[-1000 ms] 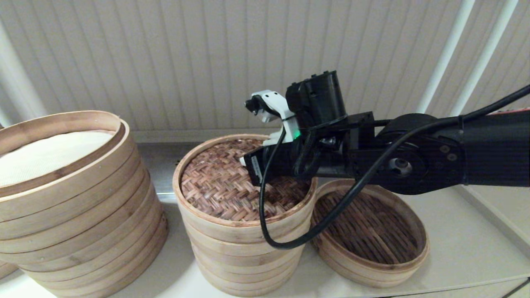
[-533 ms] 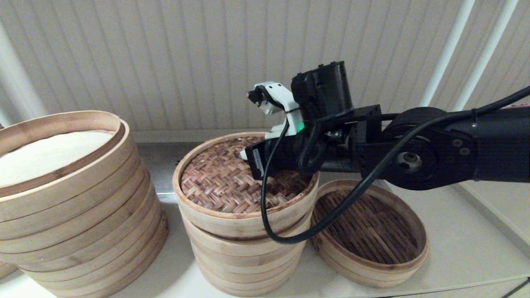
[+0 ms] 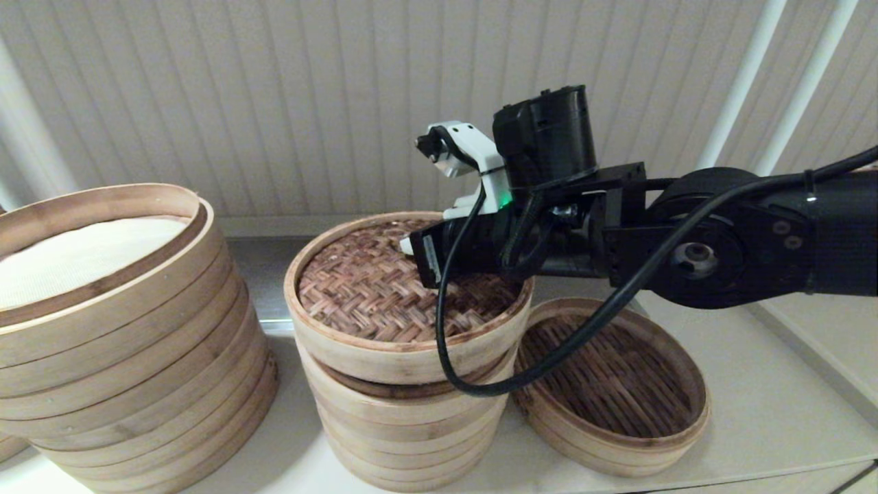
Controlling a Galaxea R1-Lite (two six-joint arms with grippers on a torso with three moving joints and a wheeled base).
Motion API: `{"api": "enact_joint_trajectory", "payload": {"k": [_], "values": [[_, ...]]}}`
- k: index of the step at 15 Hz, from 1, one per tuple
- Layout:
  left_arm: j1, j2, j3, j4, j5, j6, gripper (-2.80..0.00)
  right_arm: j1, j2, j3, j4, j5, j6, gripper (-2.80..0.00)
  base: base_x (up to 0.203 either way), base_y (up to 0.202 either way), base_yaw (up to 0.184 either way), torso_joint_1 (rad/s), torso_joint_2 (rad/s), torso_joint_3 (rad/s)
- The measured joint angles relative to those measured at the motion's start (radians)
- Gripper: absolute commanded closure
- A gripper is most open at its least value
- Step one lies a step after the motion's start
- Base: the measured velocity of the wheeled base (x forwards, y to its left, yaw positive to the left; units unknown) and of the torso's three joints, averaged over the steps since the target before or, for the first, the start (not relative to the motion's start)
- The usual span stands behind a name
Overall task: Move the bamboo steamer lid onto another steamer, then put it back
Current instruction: Put the steamer
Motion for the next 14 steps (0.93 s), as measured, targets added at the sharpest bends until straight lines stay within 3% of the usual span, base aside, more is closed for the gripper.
{"api": "enact_joint_trajectory", "payload": {"k": [8, 14], "values": [[0.000, 0.000, 0.000, 0.000, 0.000, 0.000, 0.00, -0.006, 0.013, -0.060, 0.005, -0.001, 0.001, 0.00, 0.000, 0.000, 0.000, 0.000, 0.00, 0.000], [0.000, 0.000, 0.000, 0.000, 0.001, 0.000, 0.00, -0.075, -0.082, 0.022, 0.005, 0.000, 0.001, 0.00, 0.000, 0.000, 0.000, 0.000, 0.00, 0.000]]}}
